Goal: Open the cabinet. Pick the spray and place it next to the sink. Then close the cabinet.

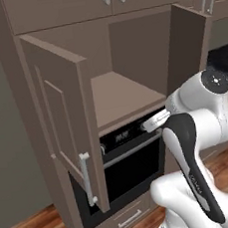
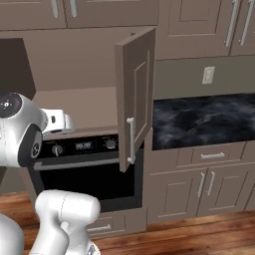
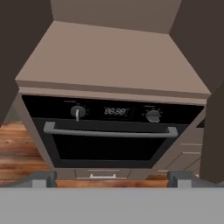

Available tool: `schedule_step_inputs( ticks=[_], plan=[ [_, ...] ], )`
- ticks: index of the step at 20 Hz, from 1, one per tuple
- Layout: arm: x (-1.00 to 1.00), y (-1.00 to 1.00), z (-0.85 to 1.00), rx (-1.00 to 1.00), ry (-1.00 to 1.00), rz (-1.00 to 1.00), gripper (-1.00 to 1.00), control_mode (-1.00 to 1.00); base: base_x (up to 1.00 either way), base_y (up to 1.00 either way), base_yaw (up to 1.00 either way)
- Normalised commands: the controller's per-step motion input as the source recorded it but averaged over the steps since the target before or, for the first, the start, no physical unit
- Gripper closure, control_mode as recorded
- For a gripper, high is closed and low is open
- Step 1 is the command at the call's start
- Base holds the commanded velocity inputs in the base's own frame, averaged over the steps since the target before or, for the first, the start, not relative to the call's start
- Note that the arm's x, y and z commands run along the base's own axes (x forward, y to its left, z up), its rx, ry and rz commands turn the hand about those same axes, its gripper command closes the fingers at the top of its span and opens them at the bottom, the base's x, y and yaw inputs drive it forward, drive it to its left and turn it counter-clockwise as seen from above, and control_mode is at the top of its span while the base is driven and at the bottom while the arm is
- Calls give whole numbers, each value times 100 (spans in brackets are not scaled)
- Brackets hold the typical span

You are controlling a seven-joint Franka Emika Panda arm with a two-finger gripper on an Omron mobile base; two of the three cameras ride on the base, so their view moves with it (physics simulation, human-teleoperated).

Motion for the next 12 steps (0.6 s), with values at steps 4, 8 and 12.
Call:
schedule_step_inputs(
  ticks=[4,8,12],
  plan=[
    [0,0,0,0,0,0,-100,100,24,-14,0],
    [0,0,0,0,0,0,-100,100,32,-38,12],
    [0,0,0,0,0,0,-100,100,4,-6,24]
  ],
)
